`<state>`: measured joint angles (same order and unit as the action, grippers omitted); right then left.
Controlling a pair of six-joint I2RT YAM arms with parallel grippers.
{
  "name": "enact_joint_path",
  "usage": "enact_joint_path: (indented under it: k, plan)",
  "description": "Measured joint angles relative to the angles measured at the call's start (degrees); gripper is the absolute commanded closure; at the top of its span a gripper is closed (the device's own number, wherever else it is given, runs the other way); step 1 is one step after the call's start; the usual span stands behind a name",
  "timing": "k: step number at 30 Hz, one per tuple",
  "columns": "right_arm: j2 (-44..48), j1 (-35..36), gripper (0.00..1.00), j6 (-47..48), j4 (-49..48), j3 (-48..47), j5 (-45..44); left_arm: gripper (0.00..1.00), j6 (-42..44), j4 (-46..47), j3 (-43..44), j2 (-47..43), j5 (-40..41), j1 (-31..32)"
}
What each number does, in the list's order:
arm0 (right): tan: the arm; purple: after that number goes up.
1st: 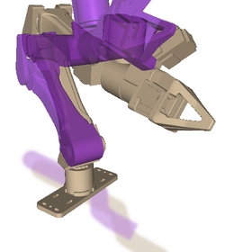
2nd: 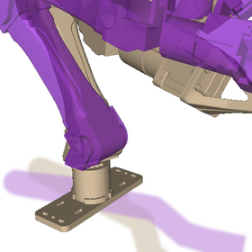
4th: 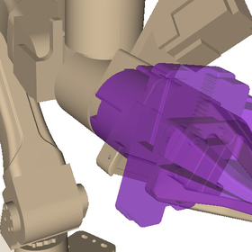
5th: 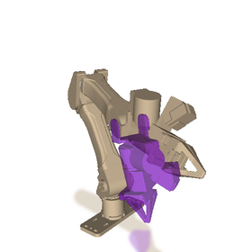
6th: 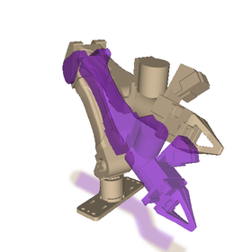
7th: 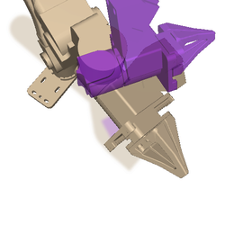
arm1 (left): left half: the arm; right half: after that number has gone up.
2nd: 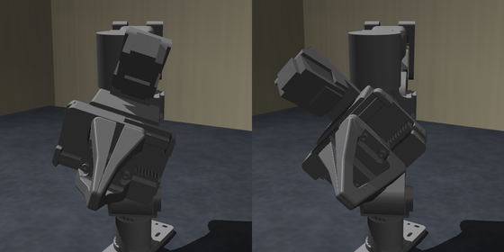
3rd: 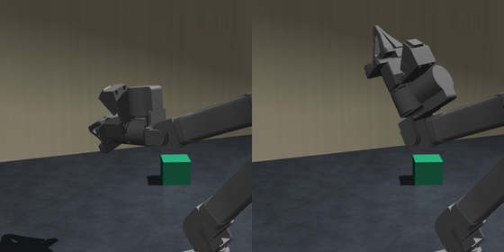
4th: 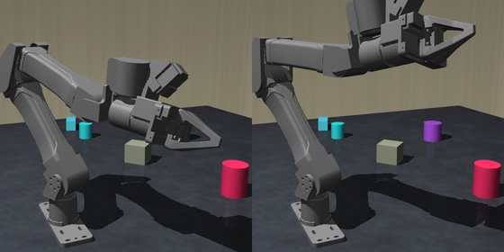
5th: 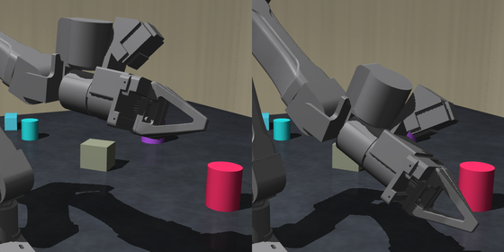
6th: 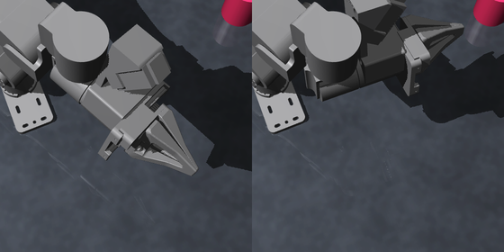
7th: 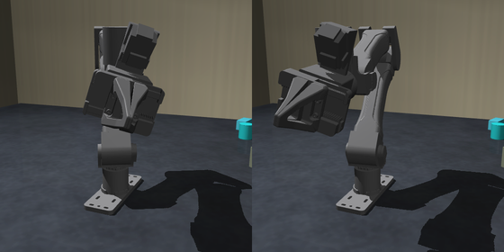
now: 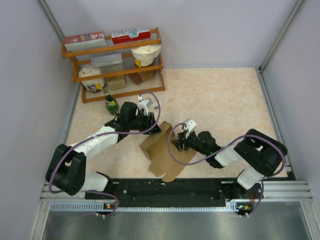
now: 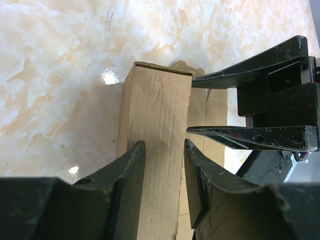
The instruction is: Fold the paper box
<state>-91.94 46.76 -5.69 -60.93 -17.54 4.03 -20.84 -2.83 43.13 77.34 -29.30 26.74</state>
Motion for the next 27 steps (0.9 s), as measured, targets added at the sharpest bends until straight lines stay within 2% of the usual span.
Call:
enact_joint_path:
  k: [6, 19, 27]
  plan:
    - [2.43, 0.0, 0.44, 0.07, 0.96, 1.05, -2.14, 0.58, 0.0, -0.02, 0.0, 0.0, 0.17, 0.0]
    - [7.63, 0.0, 0.43, -0.61, 0.9, 4.55, -12.96, 0.59, -0.07, -0.09, 0.04, 0.0, -0.24, 0.0]
    - [8.35, 0.0, 0.43, -1.2, 0.92, 4.79, -15.5, 0.59, -0.85, -0.13, 0.04, -0.11, -0.9, 0.96]
